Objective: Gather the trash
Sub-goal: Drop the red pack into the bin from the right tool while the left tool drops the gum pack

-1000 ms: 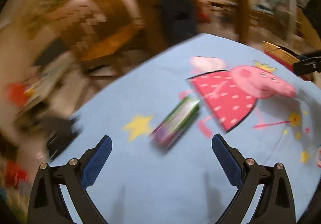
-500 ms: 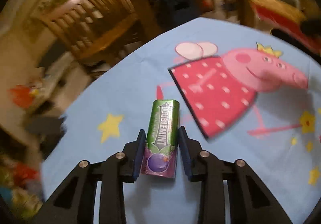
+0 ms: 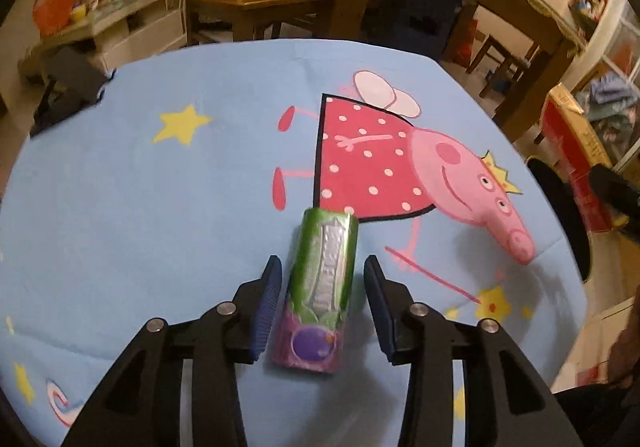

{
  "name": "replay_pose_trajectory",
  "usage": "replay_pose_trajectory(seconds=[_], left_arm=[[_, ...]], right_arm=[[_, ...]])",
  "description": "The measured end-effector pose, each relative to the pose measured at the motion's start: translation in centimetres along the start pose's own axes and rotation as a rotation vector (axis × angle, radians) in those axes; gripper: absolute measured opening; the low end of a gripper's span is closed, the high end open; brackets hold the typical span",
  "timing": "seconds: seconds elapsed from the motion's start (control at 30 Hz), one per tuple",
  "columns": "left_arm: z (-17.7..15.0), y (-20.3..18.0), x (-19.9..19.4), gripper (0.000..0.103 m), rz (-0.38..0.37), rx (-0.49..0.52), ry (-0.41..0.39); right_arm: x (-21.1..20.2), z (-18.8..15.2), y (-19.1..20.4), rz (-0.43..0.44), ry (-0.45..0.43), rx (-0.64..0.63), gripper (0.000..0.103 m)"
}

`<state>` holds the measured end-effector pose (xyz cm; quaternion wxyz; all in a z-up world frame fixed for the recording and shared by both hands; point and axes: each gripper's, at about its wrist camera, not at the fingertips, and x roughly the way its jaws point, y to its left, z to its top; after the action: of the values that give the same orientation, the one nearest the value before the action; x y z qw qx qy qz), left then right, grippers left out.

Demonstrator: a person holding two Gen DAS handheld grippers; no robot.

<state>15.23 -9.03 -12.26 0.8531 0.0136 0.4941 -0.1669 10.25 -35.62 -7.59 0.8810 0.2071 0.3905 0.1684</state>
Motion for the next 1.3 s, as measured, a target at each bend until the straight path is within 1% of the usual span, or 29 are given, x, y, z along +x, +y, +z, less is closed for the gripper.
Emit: replay_pose_trajectory(seconds=[0.03, 0.07, 0.1, 0.13, 0.17, 0.3, 0.37, 0.43, 0.5, 0.6, 0.7, 0.77, 0.83, 0.9, 0.97, 1.17, 1.3], left_arm=[[0.1, -0.5, 0.1, 0.040, 0.024, 0.017, 0.001], [-0.1, -1.1, 0.2, 0.040, 0.065, 0.043, 0.000], [-0.3, -1.7, 0.4, 0.039, 0.104, 0.068, -0.009], [-0.6, -1.9, 0.2, 0.035, 0.113, 0.072, -0.015], [-0.8, -2.0, 0.1, 0.029, 0.103, 0.065, -0.016], [-1.8, -2.8, -0.6, 0.029, 0.100, 0.053, -0.003], [-1.9, -3.2, -0.7, 0.028, 0.110, 0.040, 0.007], [-1.8, -3.8, -0.6, 0.028, 0.088, 0.023, 0.010], [-1.8, -4.5, -0.7, 0.029, 0.103, 0.029, 0.000], [-1.4, -6.0, -1.4, 0.029, 0.145, 0.066, -0.044], [-1.1, -7.6, -1.9, 0.029, 0.157, 0.107, -0.076], [-0.8, -8.8, -2.1, 0.029, 0.158, 0.134, -0.093], [-0.6, -10.1, -2.1, 0.029, 0.161, 0.164, -0.107], [-0.5, -11.1, -2.0, 0.029, 0.159, 0.185, -0.112], [-0.3, -12.2, -1.8, 0.029, 0.156, 0.204, -0.114], [0.4, -15.3, -1.1, 0.029, 0.140, 0.256, -0.127], [1.0, -17.7, -0.6, 0.029, 0.122, 0.296, -0.135]], right_arm=[[-0.2, -0.1, 0.0, -0.005, -0.006, -0.001, 0.062], [-0.5, -0.2, -0.2, -0.006, -0.010, -0.001, 0.062], [-0.7, -0.2, -0.3, -0.009, -0.014, -0.001, 0.062], [-0.8, -0.3, -0.3, -0.011, -0.017, 0.000, 0.062], [-1.0, -0.3, -0.3, -0.014, -0.019, 0.002, 0.062], [-1.5, -0.4, -0.8, -0.011, -0.029, 0.016, 0.062], [-1.9, -0.2, -1.0, -0.010, -0.039, 0.018, 0.062], [-2.4, -0.1, -1.3, -0.014, -0.056, 0.019, 0.062], [-2.9, 0.0, -1.7, -0.025, -0.069, 0.017, 0.062], [-3.7, 0.0, -2.2, -0.061, -0.084, 0.002, 0.062], [-4.5, -0.1, -3.2, -0.091, -0.099, 0.008, 0.062], [-5.1, -0.1, -4.8, -0.134, -0.099, 0.026, 0.062], [-5.1, -0.2, -6.6, -0.177, -0.078, 0.058, 0.062], [-5.1, -0.5, -8.5, -0.204, -0.057, 0.103, 0.062], [-5.3, -0.6, -10.1, -0.226, -0.055, 0.135, 0.062], [-9.2, -0.5, -14.2, -0.284, -0.168, 0.210, 0.062], [-11.7, -0.6, -16.4, -0.296, -0.242, 0.260, 0.062]])
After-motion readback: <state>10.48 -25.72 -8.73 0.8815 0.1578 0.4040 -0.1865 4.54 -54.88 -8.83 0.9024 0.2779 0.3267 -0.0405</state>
